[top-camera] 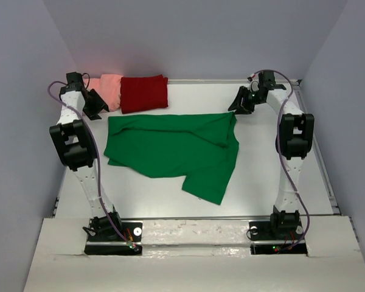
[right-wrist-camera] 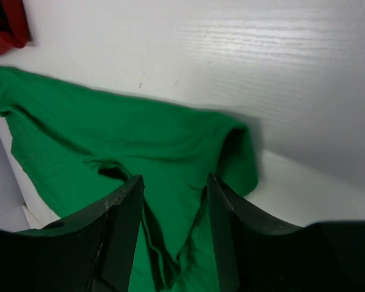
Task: Fold and stack the t-shirts
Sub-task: Fold the tshirt
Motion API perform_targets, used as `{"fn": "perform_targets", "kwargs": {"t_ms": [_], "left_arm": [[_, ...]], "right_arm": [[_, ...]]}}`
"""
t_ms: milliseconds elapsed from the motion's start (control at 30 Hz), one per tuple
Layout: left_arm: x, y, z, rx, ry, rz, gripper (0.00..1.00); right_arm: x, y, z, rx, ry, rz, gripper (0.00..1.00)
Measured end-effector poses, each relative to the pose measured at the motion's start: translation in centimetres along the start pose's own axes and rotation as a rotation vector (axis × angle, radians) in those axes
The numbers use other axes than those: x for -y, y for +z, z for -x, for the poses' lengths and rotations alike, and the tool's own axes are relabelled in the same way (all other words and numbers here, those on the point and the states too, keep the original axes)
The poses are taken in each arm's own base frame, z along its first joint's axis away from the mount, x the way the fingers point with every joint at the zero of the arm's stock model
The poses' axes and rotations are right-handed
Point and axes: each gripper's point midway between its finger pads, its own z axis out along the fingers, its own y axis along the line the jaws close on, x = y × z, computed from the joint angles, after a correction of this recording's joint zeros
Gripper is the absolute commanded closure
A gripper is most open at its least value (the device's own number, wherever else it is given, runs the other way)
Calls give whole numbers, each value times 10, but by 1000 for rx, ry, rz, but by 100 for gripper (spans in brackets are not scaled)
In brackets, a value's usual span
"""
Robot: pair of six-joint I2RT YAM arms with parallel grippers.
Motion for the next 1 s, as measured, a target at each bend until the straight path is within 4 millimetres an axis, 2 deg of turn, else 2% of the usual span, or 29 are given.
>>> {"fn": "perform_targets", "kwargs": {"t_ms": [67,200,333,400,500,567,667,800,1000], "left_arm": [[10,-23,4,40,10,-37,41],[25,-58,2,90,34,-86,41],[30,-77,-18,84,49,-110,41],[26,-77,-36,52,48,-113,40],[19,-65,-63,-8,41,-105,40],[11,-54,-84,-60,35,-89,40],[4,-43,-111,-124,31,-65,40],[9,-39,-119,-134,44,-69,40],[16,-37,-116,-114,56,-82,40]], "right_arm": [[-8,-12,-1,10,-7,0,48],[-38,-48,-2,58,-34,28,48],[-61,-75,-21,66,-24,74,49],[-65,-82,-38,56,-11,82,49],[-60,-82,-69,12,29,80,49],[-52,-77,-90,-26,68,72,53],[-37,-65,-118,-80,124,58,54],[-30,-56,-139,-119,160,48,54],[-38,-45,-151,-138,149,59,55]]}}
